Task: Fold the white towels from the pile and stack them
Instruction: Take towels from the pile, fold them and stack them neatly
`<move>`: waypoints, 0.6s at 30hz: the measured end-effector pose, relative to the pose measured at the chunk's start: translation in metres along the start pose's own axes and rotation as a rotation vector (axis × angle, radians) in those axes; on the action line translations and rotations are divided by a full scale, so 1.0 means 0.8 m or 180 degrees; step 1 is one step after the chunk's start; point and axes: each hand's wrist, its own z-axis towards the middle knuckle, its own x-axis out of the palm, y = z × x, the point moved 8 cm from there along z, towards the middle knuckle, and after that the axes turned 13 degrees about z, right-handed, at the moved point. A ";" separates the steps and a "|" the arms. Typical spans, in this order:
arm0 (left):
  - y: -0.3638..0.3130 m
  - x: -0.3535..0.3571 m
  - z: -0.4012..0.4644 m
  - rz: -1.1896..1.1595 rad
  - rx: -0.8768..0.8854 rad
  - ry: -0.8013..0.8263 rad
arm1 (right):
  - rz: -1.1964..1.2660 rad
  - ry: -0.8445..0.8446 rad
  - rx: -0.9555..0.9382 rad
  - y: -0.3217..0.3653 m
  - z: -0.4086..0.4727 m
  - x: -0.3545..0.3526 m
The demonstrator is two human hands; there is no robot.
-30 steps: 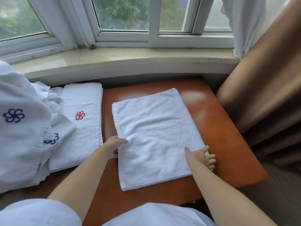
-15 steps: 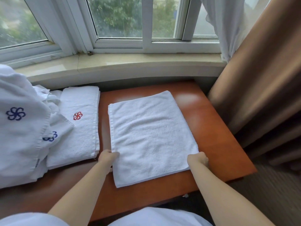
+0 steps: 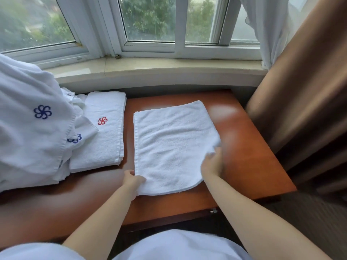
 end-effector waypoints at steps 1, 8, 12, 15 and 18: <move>0.005 0.000 -0.005 -0.0142 -0.0083 0.0107 | 0.0005 0.0321 -0.0408 0.028 -0.015 0.024; 0.024 -0.008 -0.013 -0.1084 -0.0212 0.0784 | -0.0813 0.3231 -0.1302 0.042 -0.173 0.175; 0.041 -0.013 -0.007 -0.1132 -0.0369 0.0917 | -0.1330 0.3672 -0.1395 0.004 -0.203 0.187; 0.044 -0.011 -0.010 -0.1208 -0.0382 0.1013 | -0.0995 0.3386 -0.1293 0.015 -0.198 0.187; 0.045 -0.013 -0.008 -0.1108 -0.0353 0.0981 | -0.0598 0.3074 -0.1326 0.038 -0.194 0.188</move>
